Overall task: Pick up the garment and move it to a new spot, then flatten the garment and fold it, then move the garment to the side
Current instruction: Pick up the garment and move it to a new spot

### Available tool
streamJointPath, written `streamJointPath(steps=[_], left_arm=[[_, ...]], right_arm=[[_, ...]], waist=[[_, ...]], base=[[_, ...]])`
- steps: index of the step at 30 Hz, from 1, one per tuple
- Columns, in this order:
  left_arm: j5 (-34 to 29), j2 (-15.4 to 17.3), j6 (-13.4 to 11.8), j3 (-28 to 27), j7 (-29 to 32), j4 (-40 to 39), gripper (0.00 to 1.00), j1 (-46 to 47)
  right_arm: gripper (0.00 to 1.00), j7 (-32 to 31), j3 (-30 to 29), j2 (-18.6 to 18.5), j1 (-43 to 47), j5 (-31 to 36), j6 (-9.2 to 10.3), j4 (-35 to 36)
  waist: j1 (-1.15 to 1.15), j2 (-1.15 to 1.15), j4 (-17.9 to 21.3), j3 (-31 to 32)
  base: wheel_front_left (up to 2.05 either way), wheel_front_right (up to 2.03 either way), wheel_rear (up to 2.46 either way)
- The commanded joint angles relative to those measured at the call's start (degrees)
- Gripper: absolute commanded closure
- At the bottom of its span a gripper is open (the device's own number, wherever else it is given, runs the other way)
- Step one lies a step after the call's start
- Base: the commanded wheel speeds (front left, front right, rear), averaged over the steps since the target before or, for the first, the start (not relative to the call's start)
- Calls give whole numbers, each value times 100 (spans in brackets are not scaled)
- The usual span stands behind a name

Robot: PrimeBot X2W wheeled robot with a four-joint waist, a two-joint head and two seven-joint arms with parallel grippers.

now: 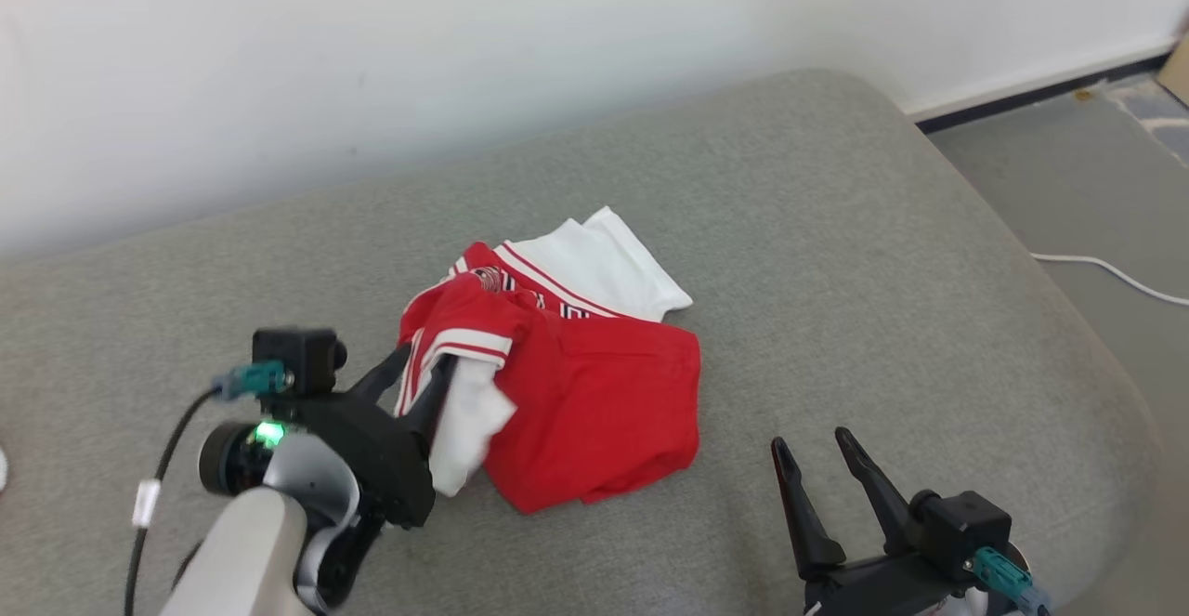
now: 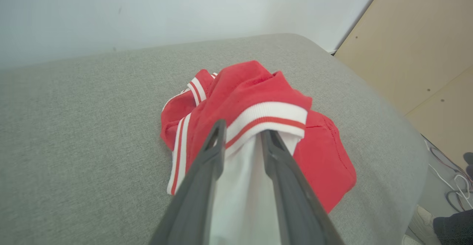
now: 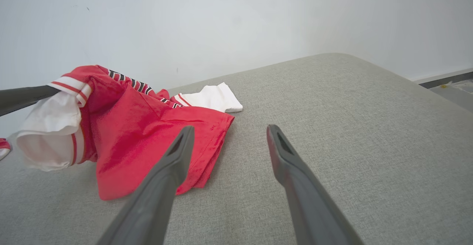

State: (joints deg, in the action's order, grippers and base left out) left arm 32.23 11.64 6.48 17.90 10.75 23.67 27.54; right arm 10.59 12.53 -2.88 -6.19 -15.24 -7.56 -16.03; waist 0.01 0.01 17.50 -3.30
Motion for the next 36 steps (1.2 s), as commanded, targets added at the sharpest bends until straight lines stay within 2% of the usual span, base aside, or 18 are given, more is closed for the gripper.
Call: streamJointPath(steps=[1, 2, 5, 7, 10, 14, 16, 25, 36], left_arm=[[-45, -2, -23, 4, -100, 33, 0, -100], [-124, -91, -92, -22, -497, 90, 0, -213], [-202, -172, -224, -109, -1110, 71, 0, -471], [-214, -173, -271, -166, -1316, 40, 0, -576], [-273, -95, -415, -348, -2009, -192, 0, -1078], [-293, -23, -486, -472, -2328, -494, 0, -1507], [-372, 72, -579, -580, -2486, -884, 0, -1939], [-591, 268, -752, -928, -2591, -1493, 0, -3035], [-708, 54, -750, -1353, -2594, -1645, 0, -3628]], right_arm=[[0, -14, -20, -2, 80, 26, 13, 0], [0, -36, -92, -2, 130, 69, 13, 24], [0, -86, -222, -4, 256, 134, 13, 89], [0, -95, -281, -4, 297, 148, 13, 122], [0, -160, -517, -2, 429, 250, 13, 227], [0, -223, -658, -2, 533, 333, 13, 322], [0, -266, -802, -3, 626, 395, 13, 393], [0, -251, -1060, -98, 777, 553, 13, 335], [0, -215, -1107, -130, 858, 573, 13, 212]], waist=[[-1, -1, -140, 116], [-1, -1, -264, 201], [-1, -1, -449, 349], [-1, -1, -508, 397], [-1, -1, -774, 585], [-1, -1, -959, 702], [-1, -1, -1142, 785], [-1, -1, -1505, 924], [-1, -1, -1633, 949]], base=[[0, 0, 0], [0, 0, 0], [0, 0, 0], [0, 0, 0], [0, 0, 0], [0, 0, 0], [0, 0, 0], [0, 0, 0], [0, 0, 0]])
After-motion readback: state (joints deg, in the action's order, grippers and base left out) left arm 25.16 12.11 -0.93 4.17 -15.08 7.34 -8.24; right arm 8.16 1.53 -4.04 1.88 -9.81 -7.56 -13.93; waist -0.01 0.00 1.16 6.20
